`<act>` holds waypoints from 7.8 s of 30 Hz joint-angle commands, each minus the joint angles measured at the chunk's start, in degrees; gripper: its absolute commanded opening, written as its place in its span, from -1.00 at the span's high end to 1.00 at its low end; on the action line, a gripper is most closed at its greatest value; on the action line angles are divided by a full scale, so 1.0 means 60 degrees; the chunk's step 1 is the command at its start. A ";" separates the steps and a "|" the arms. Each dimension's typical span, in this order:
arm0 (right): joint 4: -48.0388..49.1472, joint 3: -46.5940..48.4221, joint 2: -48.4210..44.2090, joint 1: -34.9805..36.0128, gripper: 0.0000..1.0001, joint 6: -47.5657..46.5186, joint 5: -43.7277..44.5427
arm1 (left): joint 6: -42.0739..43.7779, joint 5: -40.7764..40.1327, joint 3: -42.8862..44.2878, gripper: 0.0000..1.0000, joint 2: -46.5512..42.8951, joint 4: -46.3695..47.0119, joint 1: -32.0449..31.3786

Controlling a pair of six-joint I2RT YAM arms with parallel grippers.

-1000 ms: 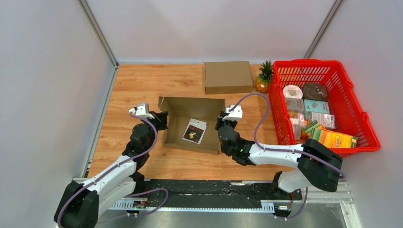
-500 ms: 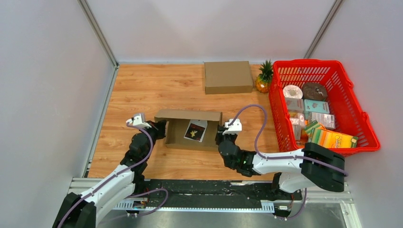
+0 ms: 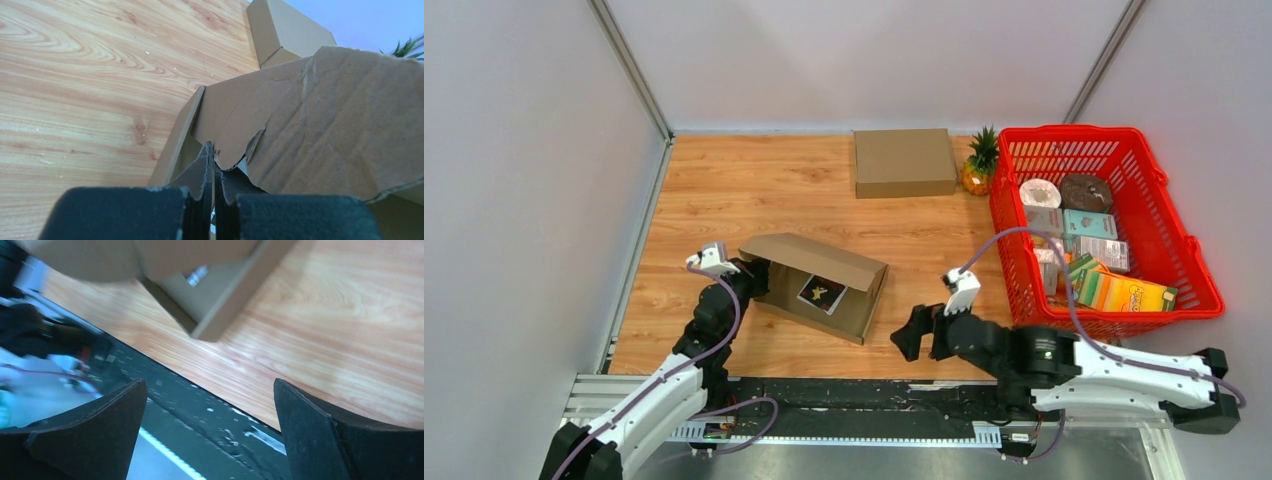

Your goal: Fold the paper box

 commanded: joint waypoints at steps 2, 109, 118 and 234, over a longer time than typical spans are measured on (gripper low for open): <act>-0.0418 0.3037 0.0143 -0.1189 -1.00 -0.1607 -0.1804 | -0.0275 -0.0045 -0.0194 0.95 -0.0332 -0.1685 -0.0025; 0.5926 -0.0280 0.8409 -1.0170 0.72 -0.3006 -0.7620 | -0.0027 0.8480 0.3617 -0.54 0.2919 -0.6657 0.4165; 0.6190 -0.0325 0.8688 -1.0331 0.73 -0.3006 -0.7634 | -0.1097 0.9973 0.2796 -0.54 0.3854 -0.4445 0.4048; 0.4649 0.3192 0.6975 0.1739 -0.75 -1.3141 0.3116 | -0.6326 1.2713 0.3338 0.03 0.4062 -0.5939 0.4194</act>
